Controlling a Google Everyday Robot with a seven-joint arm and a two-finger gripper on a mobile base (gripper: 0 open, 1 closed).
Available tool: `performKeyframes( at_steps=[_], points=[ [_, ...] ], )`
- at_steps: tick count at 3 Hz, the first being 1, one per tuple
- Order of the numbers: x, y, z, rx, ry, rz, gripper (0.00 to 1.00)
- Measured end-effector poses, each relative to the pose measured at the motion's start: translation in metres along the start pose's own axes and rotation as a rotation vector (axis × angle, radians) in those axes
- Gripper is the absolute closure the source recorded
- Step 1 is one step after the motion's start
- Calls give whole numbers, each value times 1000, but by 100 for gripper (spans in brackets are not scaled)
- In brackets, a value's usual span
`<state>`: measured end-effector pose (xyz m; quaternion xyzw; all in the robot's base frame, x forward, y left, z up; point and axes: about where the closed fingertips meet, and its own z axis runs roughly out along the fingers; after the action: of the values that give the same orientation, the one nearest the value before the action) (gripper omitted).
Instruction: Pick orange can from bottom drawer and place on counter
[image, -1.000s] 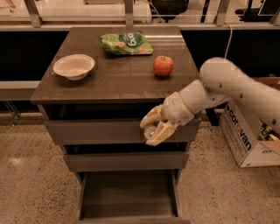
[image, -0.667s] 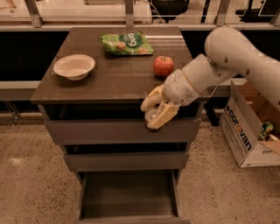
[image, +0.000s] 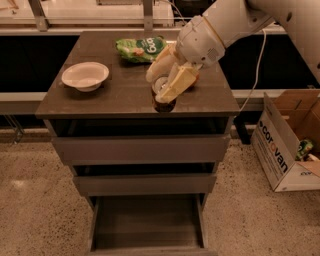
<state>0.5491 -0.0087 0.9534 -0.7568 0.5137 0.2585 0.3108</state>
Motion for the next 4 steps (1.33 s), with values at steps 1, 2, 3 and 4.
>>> performKeyframes(
  at_steps=[1,2,3,4],
  points=[
    [0,0,1,-1,0,1,100],
    [-1,-8,4,9,-17,13,100],
    [-5,-44,21,5,-53,55,100],
    [-7,-74,35,18,-53,139,100]
  ],
)
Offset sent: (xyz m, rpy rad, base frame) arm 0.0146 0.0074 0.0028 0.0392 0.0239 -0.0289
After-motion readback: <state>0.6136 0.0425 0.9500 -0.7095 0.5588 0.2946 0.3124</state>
